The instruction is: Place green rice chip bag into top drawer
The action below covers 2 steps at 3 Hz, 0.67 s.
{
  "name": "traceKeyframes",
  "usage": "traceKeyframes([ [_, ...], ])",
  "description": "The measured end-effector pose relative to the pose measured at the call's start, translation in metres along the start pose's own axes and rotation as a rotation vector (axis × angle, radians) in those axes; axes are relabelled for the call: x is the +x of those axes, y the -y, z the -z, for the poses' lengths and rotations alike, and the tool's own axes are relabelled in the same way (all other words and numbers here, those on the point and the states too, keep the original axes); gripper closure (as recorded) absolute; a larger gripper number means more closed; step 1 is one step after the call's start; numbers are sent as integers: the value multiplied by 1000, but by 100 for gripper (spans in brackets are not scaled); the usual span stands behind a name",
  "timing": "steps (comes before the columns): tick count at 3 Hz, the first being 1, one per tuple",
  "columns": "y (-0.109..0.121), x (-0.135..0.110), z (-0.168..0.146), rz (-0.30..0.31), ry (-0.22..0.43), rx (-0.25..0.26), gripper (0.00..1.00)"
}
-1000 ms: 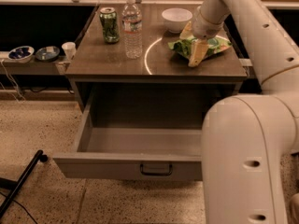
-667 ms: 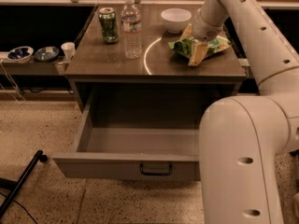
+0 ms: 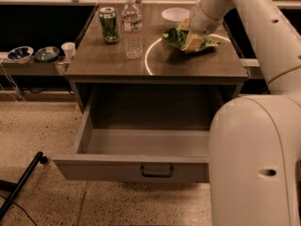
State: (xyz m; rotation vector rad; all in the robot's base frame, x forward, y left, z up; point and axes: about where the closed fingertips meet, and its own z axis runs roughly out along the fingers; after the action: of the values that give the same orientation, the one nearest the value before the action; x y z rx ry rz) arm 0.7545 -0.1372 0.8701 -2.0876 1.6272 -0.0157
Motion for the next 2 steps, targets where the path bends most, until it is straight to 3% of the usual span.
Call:
traceKeyframes([
  [1, -2, -24, 36, 26, 48, 80, 100],
  [2, -17, -49, 117, -15, 72, 255, 100],
])
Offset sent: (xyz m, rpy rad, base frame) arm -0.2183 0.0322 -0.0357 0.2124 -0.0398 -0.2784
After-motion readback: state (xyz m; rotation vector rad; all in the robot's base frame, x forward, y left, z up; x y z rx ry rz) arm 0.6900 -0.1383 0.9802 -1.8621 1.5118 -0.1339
